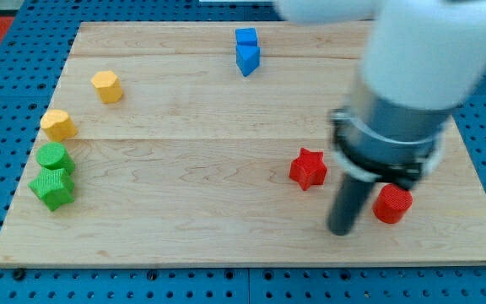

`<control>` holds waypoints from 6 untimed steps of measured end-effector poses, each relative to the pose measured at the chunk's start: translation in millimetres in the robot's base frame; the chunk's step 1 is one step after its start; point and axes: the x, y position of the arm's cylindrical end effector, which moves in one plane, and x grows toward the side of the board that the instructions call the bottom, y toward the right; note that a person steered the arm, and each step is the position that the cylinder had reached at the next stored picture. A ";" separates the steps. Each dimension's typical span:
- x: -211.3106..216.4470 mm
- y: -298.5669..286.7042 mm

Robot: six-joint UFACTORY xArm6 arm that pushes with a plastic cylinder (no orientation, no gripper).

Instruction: Place the red star above the red circle

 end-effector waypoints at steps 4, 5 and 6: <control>-95.2 -32.3; -94.6 36.0; -52.4 69.4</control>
